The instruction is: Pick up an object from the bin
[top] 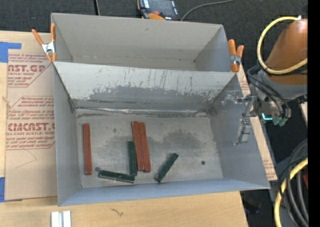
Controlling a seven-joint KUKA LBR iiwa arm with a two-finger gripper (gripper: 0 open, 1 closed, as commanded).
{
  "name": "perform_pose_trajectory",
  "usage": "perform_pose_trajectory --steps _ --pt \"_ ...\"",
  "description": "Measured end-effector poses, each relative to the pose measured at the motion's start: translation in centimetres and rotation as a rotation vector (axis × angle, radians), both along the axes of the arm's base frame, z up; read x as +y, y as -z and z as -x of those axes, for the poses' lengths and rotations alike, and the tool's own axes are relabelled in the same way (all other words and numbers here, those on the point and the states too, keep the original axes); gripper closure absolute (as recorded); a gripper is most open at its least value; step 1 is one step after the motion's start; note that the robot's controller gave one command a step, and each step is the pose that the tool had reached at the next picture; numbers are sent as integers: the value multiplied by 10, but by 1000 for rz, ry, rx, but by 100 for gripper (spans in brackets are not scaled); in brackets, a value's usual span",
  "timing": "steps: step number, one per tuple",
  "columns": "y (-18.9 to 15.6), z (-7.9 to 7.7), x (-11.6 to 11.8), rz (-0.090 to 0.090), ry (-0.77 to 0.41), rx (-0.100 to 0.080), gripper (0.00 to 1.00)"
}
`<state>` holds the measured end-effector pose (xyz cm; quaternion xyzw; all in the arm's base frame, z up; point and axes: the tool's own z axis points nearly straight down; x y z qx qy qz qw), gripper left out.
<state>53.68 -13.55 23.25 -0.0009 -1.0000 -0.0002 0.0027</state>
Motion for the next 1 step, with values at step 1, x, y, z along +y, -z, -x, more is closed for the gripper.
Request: perform_pose_trajectory --steps 1 --pt "168 25 66 -2 32 3 0"
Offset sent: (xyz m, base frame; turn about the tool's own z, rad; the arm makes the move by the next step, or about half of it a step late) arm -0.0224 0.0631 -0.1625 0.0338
